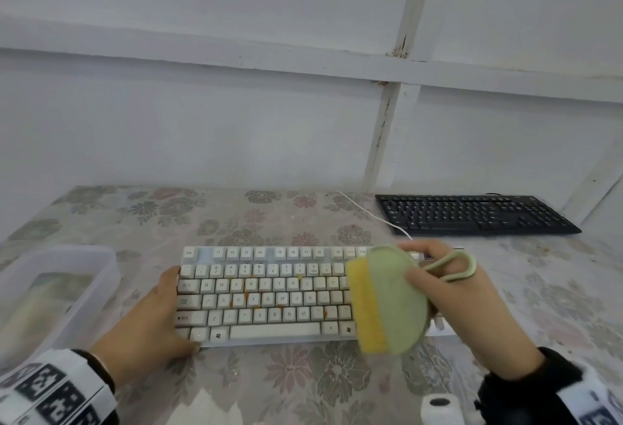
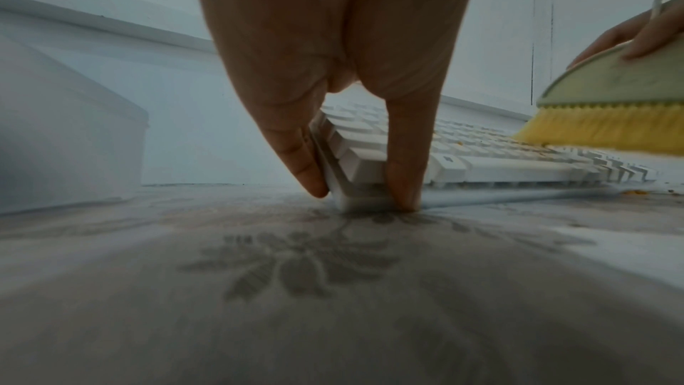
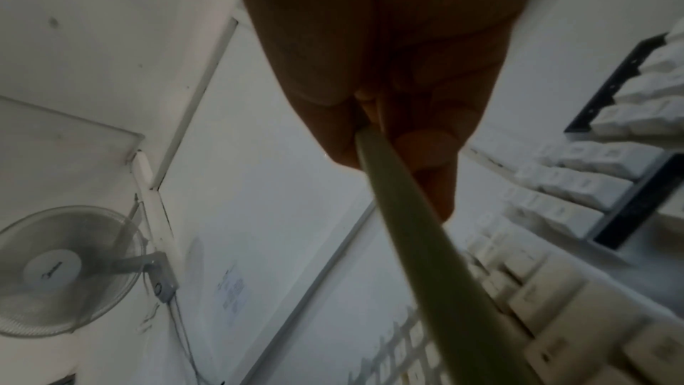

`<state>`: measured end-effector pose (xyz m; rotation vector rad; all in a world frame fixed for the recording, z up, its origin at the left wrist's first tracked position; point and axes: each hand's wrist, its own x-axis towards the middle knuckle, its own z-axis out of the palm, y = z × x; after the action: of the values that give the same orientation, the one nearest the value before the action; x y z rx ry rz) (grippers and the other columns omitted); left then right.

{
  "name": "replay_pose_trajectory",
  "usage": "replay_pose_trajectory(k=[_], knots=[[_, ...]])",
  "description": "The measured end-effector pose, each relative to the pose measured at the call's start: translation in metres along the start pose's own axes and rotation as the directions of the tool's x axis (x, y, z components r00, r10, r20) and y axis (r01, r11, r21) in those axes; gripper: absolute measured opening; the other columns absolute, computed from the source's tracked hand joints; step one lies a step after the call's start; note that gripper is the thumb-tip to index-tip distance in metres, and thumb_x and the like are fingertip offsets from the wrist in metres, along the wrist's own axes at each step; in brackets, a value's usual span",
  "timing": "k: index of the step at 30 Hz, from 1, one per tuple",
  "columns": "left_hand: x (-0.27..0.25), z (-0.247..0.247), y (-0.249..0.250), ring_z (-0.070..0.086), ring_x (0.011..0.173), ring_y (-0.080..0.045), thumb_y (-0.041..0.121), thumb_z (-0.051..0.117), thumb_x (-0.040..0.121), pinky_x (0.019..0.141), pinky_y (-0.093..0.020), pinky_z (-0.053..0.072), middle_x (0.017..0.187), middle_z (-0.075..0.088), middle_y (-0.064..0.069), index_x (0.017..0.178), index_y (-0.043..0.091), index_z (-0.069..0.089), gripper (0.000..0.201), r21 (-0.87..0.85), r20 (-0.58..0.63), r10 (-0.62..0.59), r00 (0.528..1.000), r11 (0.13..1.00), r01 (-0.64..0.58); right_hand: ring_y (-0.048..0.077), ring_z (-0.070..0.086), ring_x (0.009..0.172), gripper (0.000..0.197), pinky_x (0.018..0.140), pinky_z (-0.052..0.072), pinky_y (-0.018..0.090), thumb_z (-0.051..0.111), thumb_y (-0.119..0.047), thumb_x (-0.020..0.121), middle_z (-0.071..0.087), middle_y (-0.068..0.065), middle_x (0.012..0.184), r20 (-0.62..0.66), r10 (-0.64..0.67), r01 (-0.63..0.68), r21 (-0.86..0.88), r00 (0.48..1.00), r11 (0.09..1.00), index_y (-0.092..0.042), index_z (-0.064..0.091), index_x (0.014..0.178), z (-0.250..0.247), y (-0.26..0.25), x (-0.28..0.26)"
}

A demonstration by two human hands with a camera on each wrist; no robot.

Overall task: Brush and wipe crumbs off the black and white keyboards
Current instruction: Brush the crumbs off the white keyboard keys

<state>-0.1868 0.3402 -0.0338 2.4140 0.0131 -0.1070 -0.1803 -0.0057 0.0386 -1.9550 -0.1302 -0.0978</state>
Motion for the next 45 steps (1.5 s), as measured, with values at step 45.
replay_pose_trajectory(k=[45], knots=[[0.004, 0.002, -0.006, 0.051, 0.096, 0.001, 0.016, 0.080, 0.060, 0.069, -0.010, 0.041, 0.112, 0.048, 0.016, 0.131, 0.023, 0.025, 0.090, 0.039, -0.017, 0.008, 1.000, 0.999, -0.007, 0.018, 0.063, 0.063, 0.032, 0.049, 0.055, 0.032, 0.055, -0.005, 0.090, 0.068, 0.010, 0.079, -0.052, -0.031, 0.037, 0.106, 0.998, 0.994, -0.033, 0.065, 0.100, 0.012, -0.010, 0.012]])
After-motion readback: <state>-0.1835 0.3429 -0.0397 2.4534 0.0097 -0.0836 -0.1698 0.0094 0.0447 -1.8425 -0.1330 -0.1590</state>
